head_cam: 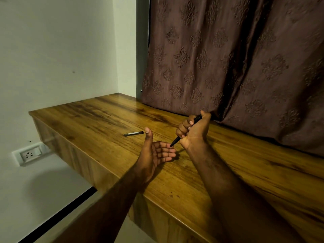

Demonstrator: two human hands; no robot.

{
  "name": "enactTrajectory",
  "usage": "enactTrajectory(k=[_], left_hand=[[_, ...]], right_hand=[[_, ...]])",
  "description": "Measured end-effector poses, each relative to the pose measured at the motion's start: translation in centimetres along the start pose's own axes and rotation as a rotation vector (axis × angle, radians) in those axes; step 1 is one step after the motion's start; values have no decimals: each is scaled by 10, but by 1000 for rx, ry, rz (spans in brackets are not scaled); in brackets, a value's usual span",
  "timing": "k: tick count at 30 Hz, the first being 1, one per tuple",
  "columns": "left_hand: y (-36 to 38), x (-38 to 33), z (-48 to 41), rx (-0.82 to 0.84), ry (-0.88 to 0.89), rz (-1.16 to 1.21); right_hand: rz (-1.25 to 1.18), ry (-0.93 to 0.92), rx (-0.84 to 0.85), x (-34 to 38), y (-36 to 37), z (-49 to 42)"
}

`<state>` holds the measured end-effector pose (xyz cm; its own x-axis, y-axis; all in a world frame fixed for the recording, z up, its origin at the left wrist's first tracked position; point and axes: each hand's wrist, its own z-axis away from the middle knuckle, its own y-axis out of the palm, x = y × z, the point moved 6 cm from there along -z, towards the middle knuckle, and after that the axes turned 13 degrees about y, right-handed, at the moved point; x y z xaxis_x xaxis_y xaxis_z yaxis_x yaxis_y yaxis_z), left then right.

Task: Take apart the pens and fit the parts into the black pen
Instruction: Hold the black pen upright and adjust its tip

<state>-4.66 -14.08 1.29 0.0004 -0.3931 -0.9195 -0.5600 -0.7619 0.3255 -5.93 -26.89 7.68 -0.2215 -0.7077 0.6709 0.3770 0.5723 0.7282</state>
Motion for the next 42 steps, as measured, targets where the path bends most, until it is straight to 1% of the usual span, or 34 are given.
enactTrajectory(k=[12, 23, 28, 42], left_hand=[[0, 1, -1, 1, -10, 22], [2, -1, 1, 4, -7, 27], [1, -1, 1, 3, -9, 41], [1, -1, 2, 8, -8, 22]], right_hand=[[50, 21, -13, -2, 1, 0], [28, 26, 22, -2, 3, 0], [36, 9, 16, -1, 3, 0], [57, 33, 16, -3, 4, 1]])
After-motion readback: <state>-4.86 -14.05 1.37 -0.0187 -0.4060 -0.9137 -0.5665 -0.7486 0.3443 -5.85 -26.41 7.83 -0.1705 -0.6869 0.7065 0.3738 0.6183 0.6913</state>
